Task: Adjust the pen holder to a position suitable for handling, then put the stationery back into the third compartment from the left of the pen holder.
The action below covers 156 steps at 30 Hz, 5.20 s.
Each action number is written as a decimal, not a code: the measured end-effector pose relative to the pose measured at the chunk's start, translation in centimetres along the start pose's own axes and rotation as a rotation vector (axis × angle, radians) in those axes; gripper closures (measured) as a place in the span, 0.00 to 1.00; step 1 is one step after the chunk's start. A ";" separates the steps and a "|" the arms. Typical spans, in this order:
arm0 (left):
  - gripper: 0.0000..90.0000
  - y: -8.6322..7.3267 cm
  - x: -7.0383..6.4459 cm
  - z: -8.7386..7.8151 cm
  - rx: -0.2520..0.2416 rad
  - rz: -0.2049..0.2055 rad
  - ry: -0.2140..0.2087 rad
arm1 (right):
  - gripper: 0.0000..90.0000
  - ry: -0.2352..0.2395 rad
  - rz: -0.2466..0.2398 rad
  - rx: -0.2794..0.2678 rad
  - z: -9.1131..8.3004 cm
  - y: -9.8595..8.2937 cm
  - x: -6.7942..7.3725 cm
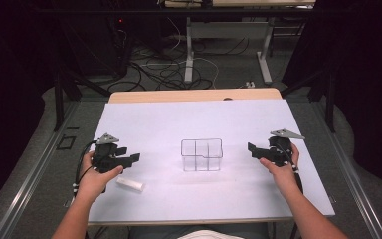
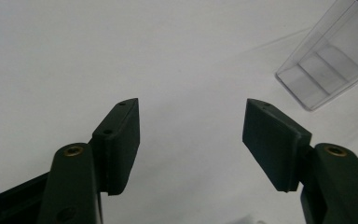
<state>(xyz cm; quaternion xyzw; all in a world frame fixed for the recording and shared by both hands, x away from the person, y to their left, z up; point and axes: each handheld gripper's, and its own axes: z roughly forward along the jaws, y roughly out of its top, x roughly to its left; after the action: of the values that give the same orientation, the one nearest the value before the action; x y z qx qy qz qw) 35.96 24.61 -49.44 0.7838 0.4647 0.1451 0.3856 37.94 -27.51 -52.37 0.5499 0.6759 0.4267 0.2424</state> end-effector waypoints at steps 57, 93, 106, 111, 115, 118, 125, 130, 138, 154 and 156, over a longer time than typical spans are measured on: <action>0.36 -1.4 -1.5 -0.5 0.331 0.707 -0.083 | 0.09 -0.004 0.025 0.020 0.2 -0.3 0.2; 0.47 -2.1 -3.9 1.1 0.515 0.979 -0.169 | 0.10 -0.001 0.026 0.021 0.2 -0.3 0.3; 0.52 -2.5 -2.8 1.2 0.571 0.976 -0.158 | 0.10 -0.003 0.028 0.025 0.2 -0.3 0.2; 0.55 -2.9 -2.3 1.3 0.588 0.983 -0.159 | 0.10 -0.004 0.026 0.023 0.2 -0.3 0.2; 0.57 -3.1 -2.0 1.3 0.597 1.001 -0.155 | 0.10 -0.004 0.031 0.025 0.2 -0.3 0.3; 0.59 -3.1 -2.0 1.3 0.602 1.021 -0.152 | 0.10 -0.002 0.028 0.027 0.2 -0.3 0.3; 0.65 -3.1 -2.0 1.5 0.606 1.092 -0.147 | 0.10 -0.003 0.027 0.027 0.2 -0.3 0.4; 0.70 -3.2 -2.1 1.6 0.616 1.133 -0.147 | 0.11 -0.003 0.026 0.027 0.2 -0.3 0.3; 0.77 -3.0 -2.0 1.3 0.596 1.188 -0.158 | 0.11 -0.004 0.028 0.028 0.2 -0.3 0.3; 0.79 -2.7 -2.0 1.1 0.586 1.049 -0.144 | 0.11 -0.004 0.022 0.025 0.2 -0.3 0.3; 0.79 -2.4 -2.1 0.9 0.574 1.010 -0.149 | 0.11 -0.004 0.031 0.025 0.2 -0.3 0.3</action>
<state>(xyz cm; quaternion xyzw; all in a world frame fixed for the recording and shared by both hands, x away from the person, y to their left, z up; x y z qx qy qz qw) 33.94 23.08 -51.53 0.9893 0.0259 0.1236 0.0727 37.86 -27.13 -52.68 0.5642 0.6721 0.4209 0.2298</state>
